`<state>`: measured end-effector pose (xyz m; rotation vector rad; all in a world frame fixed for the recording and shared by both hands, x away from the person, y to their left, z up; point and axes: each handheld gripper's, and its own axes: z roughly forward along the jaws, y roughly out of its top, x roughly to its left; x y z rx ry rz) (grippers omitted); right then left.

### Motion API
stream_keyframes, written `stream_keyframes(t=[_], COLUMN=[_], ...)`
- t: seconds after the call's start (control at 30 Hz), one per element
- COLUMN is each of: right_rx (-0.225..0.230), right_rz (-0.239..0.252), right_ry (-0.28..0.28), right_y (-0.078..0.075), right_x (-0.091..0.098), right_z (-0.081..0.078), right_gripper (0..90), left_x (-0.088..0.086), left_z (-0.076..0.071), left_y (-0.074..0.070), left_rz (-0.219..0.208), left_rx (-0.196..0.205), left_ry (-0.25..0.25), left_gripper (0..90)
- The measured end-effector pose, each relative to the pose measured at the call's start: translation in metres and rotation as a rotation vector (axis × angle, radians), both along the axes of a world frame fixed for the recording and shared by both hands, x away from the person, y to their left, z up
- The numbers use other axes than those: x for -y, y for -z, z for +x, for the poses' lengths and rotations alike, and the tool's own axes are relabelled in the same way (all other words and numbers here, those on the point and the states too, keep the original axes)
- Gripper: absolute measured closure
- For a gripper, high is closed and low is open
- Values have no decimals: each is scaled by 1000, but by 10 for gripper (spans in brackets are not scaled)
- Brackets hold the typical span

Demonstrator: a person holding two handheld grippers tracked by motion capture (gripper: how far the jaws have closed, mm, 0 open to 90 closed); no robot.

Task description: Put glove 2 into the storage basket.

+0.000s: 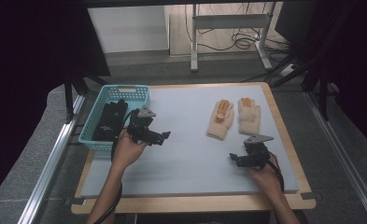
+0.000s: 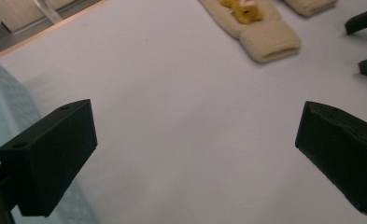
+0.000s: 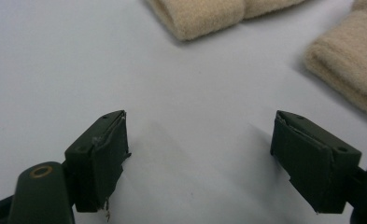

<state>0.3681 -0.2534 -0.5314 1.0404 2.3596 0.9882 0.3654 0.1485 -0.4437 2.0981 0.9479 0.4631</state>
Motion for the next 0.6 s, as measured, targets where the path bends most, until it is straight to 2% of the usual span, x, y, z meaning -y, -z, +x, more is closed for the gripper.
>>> stream_keyframes(t=[0.17,0.3,0.5,0.6], right_rx=[0,0,0,-1], right_rz=[0,0,1,2], right_ry=[1,1,1,0], right_y=[0,0,0,0], right_x=[0,0,0,0], right_z=[0,0,0,0], right_gripper=[187,187,187,187], left_x=[14,21,25,23], left_z=[-15,-25,-34,-36], left_y=[15,33,59,71], left_rz=[-20,-11,3,-5], left_rx=[4,-7,-36,-49], left_ry=[32,46,43,34], left_gripper=[0,0,0,0])
